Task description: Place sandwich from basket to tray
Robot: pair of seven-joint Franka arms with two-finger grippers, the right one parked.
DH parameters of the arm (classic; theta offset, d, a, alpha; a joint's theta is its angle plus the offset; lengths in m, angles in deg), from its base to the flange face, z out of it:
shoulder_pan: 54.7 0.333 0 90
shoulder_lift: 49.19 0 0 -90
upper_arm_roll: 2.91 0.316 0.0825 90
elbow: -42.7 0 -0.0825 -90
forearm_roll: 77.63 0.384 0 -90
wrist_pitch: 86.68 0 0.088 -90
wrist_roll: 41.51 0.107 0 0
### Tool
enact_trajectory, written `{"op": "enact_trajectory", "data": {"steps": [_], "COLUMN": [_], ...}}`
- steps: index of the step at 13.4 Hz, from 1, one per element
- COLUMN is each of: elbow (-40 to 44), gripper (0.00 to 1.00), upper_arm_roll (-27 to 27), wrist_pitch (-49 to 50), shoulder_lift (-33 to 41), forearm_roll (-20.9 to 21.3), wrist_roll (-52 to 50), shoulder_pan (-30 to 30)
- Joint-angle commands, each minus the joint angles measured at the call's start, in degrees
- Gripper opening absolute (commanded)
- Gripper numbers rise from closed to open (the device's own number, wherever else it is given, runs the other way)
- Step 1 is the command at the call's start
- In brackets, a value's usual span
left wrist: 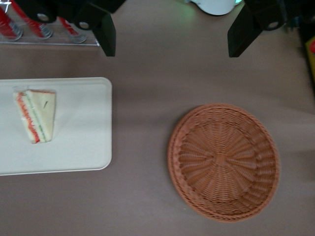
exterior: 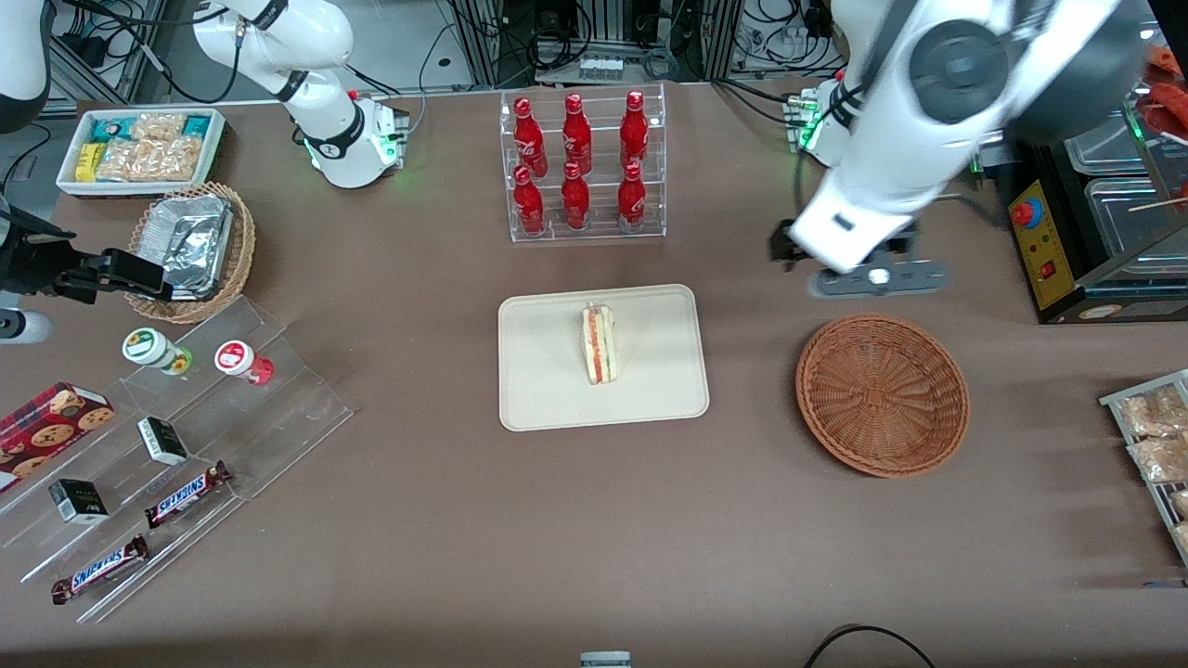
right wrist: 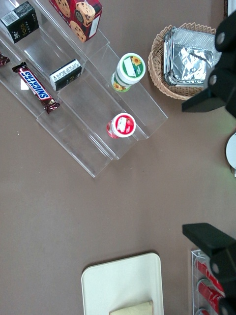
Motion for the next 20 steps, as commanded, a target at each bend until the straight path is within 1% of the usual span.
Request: {"op": "enact_trajectory", "data": {"steps": [1, 2, 4, 6, 8, 11, 12, 15, 17, 20], "elbow": [-3.6, -3.5, -3.4, -3.2, -2.8, 2.7, 3.5, 4.0, 6.2, 6.6], "gripper": [1.00, 1.00, 1.00, 1.00, 1.00, 1.00, 1.00, 1.00, 1.00, 1.00], "upper_arm_roll": [-0.7, -0.7, -0.7, -0.7, -0.7, -1.0, -1.0, -0.8, -0.9, -0.7], "wrist_pitch": [2.1, 3.4, 3.9, 3.7, 3.1, 3.3, 3.4, 2.7, 2.7, 2.6], "shoulder_lift": [6.1, 6.9, 7.7, 7.9, 7.7, 3.2, 3.0, 2.5, 0.6, 0.0], "forearm_roll": [-3.1, -3.5, -3.5, -3.4, -3.0, -2.8, -3.2, -3.5, -2.5, -1.7], "wrist_roll": [11.2, 15.9, 19.6, 23.6, 23.6, 23.0, 23.2, 23.2, 23.1, 21.8], "shoulder_pan": [8.8, 11.7, 16.1, 18.8, 19.1, 19.1, 19.5, 19.5, 19.3, 19.4]}}
